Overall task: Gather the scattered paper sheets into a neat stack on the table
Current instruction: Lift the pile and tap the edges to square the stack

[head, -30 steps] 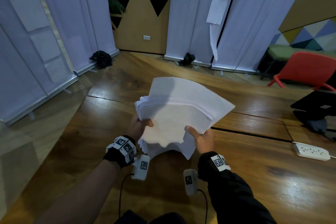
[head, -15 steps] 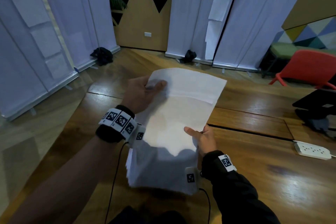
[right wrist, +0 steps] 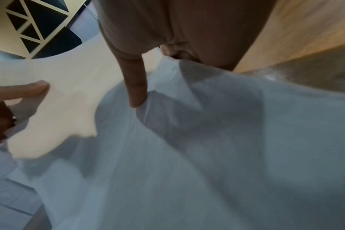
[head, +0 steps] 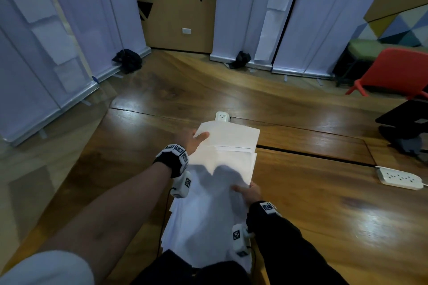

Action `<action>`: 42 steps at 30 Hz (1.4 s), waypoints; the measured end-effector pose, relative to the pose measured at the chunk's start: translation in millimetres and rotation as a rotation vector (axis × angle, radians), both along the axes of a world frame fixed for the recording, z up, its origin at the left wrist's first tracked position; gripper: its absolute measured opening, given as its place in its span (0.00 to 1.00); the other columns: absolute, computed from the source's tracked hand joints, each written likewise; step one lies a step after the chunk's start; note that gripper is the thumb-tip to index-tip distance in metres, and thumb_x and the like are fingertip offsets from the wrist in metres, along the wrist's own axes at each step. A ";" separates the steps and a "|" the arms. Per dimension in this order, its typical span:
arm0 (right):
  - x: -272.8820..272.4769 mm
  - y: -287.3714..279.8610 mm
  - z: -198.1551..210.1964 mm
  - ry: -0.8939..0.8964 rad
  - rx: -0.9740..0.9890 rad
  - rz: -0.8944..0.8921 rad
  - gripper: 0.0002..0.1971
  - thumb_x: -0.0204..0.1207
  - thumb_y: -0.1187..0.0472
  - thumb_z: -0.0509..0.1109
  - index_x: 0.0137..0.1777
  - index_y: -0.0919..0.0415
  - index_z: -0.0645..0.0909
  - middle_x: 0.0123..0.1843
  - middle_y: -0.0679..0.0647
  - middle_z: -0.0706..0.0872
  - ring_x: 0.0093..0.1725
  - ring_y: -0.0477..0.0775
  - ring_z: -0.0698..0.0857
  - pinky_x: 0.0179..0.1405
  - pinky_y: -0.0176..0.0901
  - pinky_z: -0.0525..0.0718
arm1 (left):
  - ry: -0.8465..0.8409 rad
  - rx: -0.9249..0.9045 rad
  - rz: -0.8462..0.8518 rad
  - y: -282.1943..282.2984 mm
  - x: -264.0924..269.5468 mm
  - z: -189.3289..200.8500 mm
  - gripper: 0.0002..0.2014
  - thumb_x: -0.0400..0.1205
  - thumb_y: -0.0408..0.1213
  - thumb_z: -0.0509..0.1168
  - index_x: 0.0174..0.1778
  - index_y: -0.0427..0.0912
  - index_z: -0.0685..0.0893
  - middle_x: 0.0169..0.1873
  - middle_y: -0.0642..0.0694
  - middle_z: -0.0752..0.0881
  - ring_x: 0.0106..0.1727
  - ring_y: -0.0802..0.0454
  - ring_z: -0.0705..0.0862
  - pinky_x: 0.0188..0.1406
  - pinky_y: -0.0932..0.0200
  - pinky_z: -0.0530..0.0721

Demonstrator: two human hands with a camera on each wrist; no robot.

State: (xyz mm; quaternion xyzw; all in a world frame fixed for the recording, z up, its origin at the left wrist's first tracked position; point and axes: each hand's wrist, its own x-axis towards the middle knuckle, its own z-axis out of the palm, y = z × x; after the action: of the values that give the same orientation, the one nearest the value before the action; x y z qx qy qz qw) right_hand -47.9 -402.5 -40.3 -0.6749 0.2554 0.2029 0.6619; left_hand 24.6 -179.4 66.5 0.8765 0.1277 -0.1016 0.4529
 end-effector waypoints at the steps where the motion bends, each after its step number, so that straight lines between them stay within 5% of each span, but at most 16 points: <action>1: -0.2 -0.4 -5.1 0.018 -0.060 0.014 0.20 0.64 0.67 0.82 0.57 0.68 0.85 0.49 0.62 0.90 0.50 0.66 0.89 0.54 0.56 0.88 | 0.000 0.007 -0.034 1.8 2.3 -7.5 0.41 0.69 0.72 0.61 0.48 0.31 0.86 0.41 0.37 0.89 0.43 0.37 0.87 0.46 0.52 0.81; 3: -0.3 -1.1 -12.9 0.037 -0.142 0.031 0.24 0.64 0.59 0.84 0.58 0.66 0.84 0.51 0.61 0.89 0.54 0.66 0.88 0.58 0.58 0.87 | -0.018 0.019 -0.060 5.3 5.1 -17.4 0.46 0.62 0.77 0.59 0.41 0.29 0.85 0.31 0.39 0.83 0.34 0.40 0.83 0.37 0.53 0.76; 7: 3.4 -4.9 -21.8 0.068 -0.159 0.076 0.28 0.57 0.52 0.85 0.55 0.62 0.84 0.52 0.61 0.90 0.52 0.67 0.89 0.57 0.66 0.87 | -0.055 -0.080 0.067 1.7 6.6 9.4 0.23 0.75 0.60 0.67 0.37 0.38 0.81 0.32 0.40 0.77 0.35 0.48 0.75 0.30 0.57 0.68; 11: 10.4 -14.9 -45.2 0.058 -0.174 0.113 0.40 0.45 0.46 0.85 0.59 0.63 0.85 0.54 0.62 0.91 0.52 0.67 0.90 0.58 0.67 0.87 | -0.275 -0.191 0.213 13.0 26.8 24.0 0.35 0.64 0.68 0.69 0.34 0.32 0.85 0.30 0.40 0.81 0.32 0.50 0.79 0.33 0.54 0.76; 15: 10.3 -11.3 -28.6 0.075 -0.208 0.141 0.30 0.60 0.56 0.84 0.63 0.63 0.84 0.58 0.64 0.90 0.56 0.68 0.88 0.61 0.66 0.85 | -0.390 -0.152 0.171 24.2 39.1 73.0 0.26 0.72 0.61 0.69 0.37 0.37 0.87 0.34 0.41 0.86 0.36 0.49 0.82 0.40 0.47 0.83; 19: 12.9 -8.4 -23.8 0.107 -0.237 0.176 0.28 0.64 0.56 0.82 0.64 0.63 0.83 0.60 0.62 0.88 0.59 0.67 0.87 0.64 0.64 0.83 | -0.518 -0.075 0.050 37.1 36.5 108.8 0.35 0.73 0.67 0.62 0.42 0.32 0.87 0.39 0.35 0.90 0.38 0.49 0.84 0.40 0.45 0.84; 23: 11.5 -8.1 -14.8 0.107 -0.237 0.191 0.24 0.67 0.58 0.80 0.63 0.64 0.84 0.59 0.62 0.89 0.59 0.66 0.87 0.64 0.61 0.84 | -0.619 -0.071 0.093 45.9 19.4 123.5 0.15 0.79 0.56 0.64 0.34 0.50 0.83 0.39 0.36 0.90 0.39 0.47 0.89 0.41 0.50 0.87; 26: 8.8 -8.7 -11.1 0.111 -0.209 0.180 0.21 0.73 0.53 0.75 0.64 0.62 0.84 0.56 0.60 0.89 0.55 0.65 0.88 0.61 0.59 0.85 | -0.526 -0.115 0.114 55.1 16.6 106.4 0.12 0.80 0.50 0.66 0.33 0.51 0.84 0.27 0.53 0.86 0.26 0.66 0.82 0.27 0.66 0.79; 29: 15.3 -18.3 -35.0 0.148 -0.165 0.155 0.29 0.72 0.39 0.69 0.66 0.58 0.83 0.63 0.58 0.87 0.59 0.64 0.86 0.66 0.61 0.81 | -0.332 0.034 0.115 59.4 13.4 52.8 0.17 0.80 0.49 0.67 0.42 0.36 0.88 0.33 0.44 0.84 0.36 0.53 0.82 0.34 0.61 0.74; 32: 29.6 -35.5 -82.9 0.256 -0.087 0.028 0.48 0.50 0.15 0.65 0.63 0.47 0.85 0.64 0.53 0.88 0.62 0.64 0.86 0.67 0.65 0.79 | -0.085 0.132 0.088 53.5 2.6 -10.3 0.27 0.74 0.60 0.65 0.45 0.35 0.87 0.40 0.35 0.88 0.44 0.42 0.86 0.44 0.52 0.79; 34: 31.0 -39.5 -92.1 0.311 -0.039 -0.011 0.54 0.40 0.11 0.62 0.62 0.45 0.85 0.65 0.52 0.87 0.64 0.64 0.85 0.68 0.66 0.77 | 0.011 0.065 0.064 41.4 -10.4 -38.4 0.25 0.73 0.57 0.66 0.54 0.39 0.86 0.50 0.36 0.90 0.51 0.38 0.87 0.51 0.52 0.81; 37: 14.1 -24.9 -37.1 0.351 0.030 0.047 0.47 0.47 0.15 0.66 0.58 0.47 0.88 0.58 0.54 0.91 0.59 0.65 0.88 0.65 0.65 0.80 | 0.039 0.095 0.043 20.7 -31.2 -68.7 0.28 0.71 0.59 0.63 0.57 0.39 0.84 0.53 0.37 0.89 0.54 0.36 0.86 0.54 0.51 0.81; 40: 3.7 -9.6 1.5 0.163 -0.019 0.106 0.24 0.67 0.42 0.78 0.58 0.55 0.87 0.57 0.56 0.91 0.55 0.60 0.89 0.64 0.59 0.83 | 0.019 0.010 0.184 7.0 -45.6 -91.8 0.21 0.78 0.52 0.67 0.57 0.37 0.84 0.54 0.35 0.89 0.56 0.36 0.86 0.51 0.54 0.79; 42: 1.0 -5.6 2.2 0.132 -0.061 0.103 0.25 0.66 0.58 0.82 0.62 0.62 0.83 0.56 0.58 0.90 0.54 0.63 0.89 0.62 0.63 0.85 | 0.017 -0.043 0.239 0.2 -50.5 -98.7 0.20 0.78 0.49 0.69 0.58 0.36 0.84 0.55 0.35 0.88 0.57 0.36 0.85 0.54 0.53 0.79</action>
State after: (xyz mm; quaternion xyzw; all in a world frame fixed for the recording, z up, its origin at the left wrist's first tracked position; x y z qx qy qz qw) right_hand -46.9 -408.1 -38.1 -0.6922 0.2695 0.2726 0.6114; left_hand -25.9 -179.3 -32.2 0.8443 0.2329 -0.0568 0.4793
